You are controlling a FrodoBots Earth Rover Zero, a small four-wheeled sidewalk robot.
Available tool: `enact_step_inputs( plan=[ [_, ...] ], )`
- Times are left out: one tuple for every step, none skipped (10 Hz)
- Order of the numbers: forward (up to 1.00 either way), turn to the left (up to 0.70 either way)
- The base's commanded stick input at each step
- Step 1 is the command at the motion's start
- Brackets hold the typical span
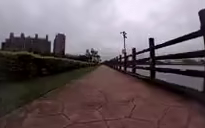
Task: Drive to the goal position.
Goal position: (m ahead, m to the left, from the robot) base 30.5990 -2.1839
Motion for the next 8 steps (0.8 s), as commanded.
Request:
enact_step_inputs(
  plan=[
    [1.00, 0.00],
    [1.00, 0.00],
    [1.00, 0.00],
    [1.00, 0.00],
    [1.00, 0.00],
    [1.00, 0.00],
    [1.00, 0.00],
    [1.00, 0.00]
  ],
)
